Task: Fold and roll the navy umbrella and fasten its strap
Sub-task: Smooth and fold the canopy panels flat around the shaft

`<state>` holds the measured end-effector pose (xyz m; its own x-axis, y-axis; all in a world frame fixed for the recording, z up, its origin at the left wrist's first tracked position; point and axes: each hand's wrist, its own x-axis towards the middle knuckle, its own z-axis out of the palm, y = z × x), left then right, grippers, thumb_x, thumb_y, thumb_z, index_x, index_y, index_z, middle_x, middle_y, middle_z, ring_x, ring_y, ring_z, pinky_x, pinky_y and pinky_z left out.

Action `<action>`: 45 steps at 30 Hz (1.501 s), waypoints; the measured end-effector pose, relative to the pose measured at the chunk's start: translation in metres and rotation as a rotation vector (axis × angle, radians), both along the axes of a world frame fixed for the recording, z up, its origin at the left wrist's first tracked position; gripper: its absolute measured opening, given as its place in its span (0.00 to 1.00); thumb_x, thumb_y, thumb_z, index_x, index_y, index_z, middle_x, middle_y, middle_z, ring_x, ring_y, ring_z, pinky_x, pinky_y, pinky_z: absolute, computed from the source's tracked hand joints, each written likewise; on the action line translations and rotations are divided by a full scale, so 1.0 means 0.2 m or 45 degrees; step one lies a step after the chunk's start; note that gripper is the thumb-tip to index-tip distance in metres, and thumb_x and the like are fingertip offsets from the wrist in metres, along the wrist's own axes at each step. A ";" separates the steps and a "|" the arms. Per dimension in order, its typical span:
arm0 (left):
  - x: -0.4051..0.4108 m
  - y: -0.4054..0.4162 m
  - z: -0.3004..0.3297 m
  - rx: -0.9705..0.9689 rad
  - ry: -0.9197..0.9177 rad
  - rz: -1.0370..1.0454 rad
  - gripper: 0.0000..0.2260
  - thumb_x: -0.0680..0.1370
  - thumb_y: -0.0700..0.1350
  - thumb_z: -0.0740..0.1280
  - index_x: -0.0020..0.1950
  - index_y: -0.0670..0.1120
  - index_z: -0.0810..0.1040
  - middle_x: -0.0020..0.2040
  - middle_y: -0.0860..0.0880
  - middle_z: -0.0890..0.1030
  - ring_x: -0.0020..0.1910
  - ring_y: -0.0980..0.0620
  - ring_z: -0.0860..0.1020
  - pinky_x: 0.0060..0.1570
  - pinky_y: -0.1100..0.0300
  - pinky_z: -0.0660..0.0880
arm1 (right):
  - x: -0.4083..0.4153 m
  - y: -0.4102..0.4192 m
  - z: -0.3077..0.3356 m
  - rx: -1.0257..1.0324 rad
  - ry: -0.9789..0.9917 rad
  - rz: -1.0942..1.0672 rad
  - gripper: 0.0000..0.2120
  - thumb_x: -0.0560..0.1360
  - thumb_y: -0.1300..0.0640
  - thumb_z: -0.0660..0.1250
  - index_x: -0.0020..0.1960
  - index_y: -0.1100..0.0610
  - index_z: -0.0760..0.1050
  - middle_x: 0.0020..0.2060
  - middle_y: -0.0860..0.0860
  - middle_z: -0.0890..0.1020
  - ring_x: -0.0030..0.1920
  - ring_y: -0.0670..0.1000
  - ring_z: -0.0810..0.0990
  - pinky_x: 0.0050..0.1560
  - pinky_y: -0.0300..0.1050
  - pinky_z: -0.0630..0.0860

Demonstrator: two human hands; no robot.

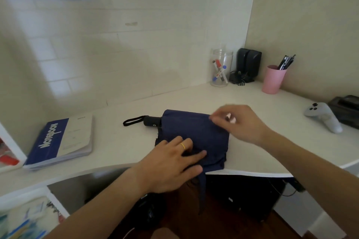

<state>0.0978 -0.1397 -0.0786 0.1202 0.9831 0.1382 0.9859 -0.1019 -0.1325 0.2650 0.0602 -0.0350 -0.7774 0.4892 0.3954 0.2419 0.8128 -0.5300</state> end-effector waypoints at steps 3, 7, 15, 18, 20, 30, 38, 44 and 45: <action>0.04 -0.02 -0.04 -0.070 0.059 -0.005 0.28 0.83 0.66 0.42 0.82 0.59 0.51 0.80 0.53 0.59 0.75 0.48 0.61 0.68 0.48 0.66 | -0.20 0.17 0.05 -0.167 -0.451 -0.159 0.22 0.79 0.42 0.65 0.68 0.53 0.77 0.63 0.48 0.80 0.61 0.51 0.79 0.63 0.47 0.72; 0.04 -0.06 -0.07 -0.099 -0.005 -0.016 0.28 0.83 0.68 0.42 0.82 0.64 0.43 0.84 0.56 0.48 0.81 0.48 0.52 0.76 0.46 0.56 | -0.31 0.28 0.05 -0.388 -0.719 0.030 0.18 0.79 0.46 0.67 0.63 0.55 0.81 0.57 0.47 0.83 0.61 0.55 0.81 0.66 0.51 0.75; 0.02 -0.05 -0.07 -0.094 -0.040 -0.025 0.28 0.81 0.71 0.44 0.81 0.66 0.47 0.84 0.56 0.50 0.81 0.49 0.49 0.76 0.45 0.55 | -0.34 0.28 0.11 -0.534 -0.810 0.238 0.13 0.75 0.50 0.74 0.57 0.55 0.82 0.51 0.50 0.87 0.52 0.51 0.86 0.48 0.43 0.81; 0.02 -0.04 -0.05 -0.094 -0.093 -0.002 0.27 0.81 0.71 0.45 0.80 0.69 0.49 0.84 0.52 0.46 0.82 0.48 0.46 0.76 0.44 0.55 | -0.35 0.27 0.11 -0.510 -0.805 0.225 0.14 0.73 0.53 0.76 0.57 0.54 0.81 0.52 0.50 0.87 0.52 0.51 0.86 0.48 0.43 0.82; 0.02 -0.05 -0.04 -0.088 -0.104 0.006 0.27 0.81 0.72 0.46 0.79 0.69 0.50 0.84 0.52 0.48 0.81 0.49 0.49 0.76 0.46 0.56 | -0.36 0.25 0.12 -0.468 -0.793 0.219 0.16 0.73 0.55 0.76 0.59 0.54 0.80 0.54 0.50 0.87 0.53 0.51 0.86 0.54 0.46 0.83; 0.04 -0.02 -0.02 -0.116 -0.144 0.113 0.39 0.77 0.76 0.44 0.82 0.56 0.55 0.82 0.57 0.58 0.79 0.56 0.55 0.76 0.49 0.58 | -0.33 0.17 0.13 -0.387 -0.830 0.209 0.18 0.73 0.44 0.75 0.57 0.53 0.81 0.52 0.48 0.86 0.52 0.51 0.85 0.54 0.46 0.82; 0.02 0.05 -0.03 -0.113 -0.086 0.165 0.41 0.77 0.75 0.45 0.83 0.52 0.53 0.84 0.52 0.55 0.81 0.51 0.54 0.77 0.49 0.56 | -0.34 0.07 0.05 0.329 -0.692 0.073 0.22 0.74 0.48 0.71 0.64 0.50 0.67 0.53 0.51 0.81 0.50 0.53 0.78 0.51 0.50 0.76; 0.03 0.02 -0.08 -0.207 -0.277 0.197 0.39 0.79 0.74 0.45 0.83 0.55 0.42 0.84 0.56 0.43 0.82 0.56 0.40 0.80 0.54 0.40 | -0.25 0.04 -0.21 0.930 -0.141 0.160 0.07 0.73 0.57 0.67 0.50 0.52 0.72 0.50 0.50 0.80 0.45 0.54 0.76 0.43 0.47 0.73; 0.02 0.00 -0.08 -0.228 -0.329 0.201 0.38 0.79 0.74 0.45 0.83 0.56 0.41 0.83 0.58 0.41 0.82 0.57 0.39 0.80 0.54 0.39 | -0.24 0.05 -0.24 0.955 -0.102 0.175 0.06 0.73 0.58 0.67 0.48 0.53 0.72 0.52 0.50 0.80 0.46 0.54 0.76 0.45 0.46 0.73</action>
<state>0.1021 -0.1403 -0.0948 -0.0516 0.9982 -0.0321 0.9900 0.0553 0.1294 0.2174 0.0693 -0.0833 -0.8520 0.0091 0.5235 0.1274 0.9734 0.1905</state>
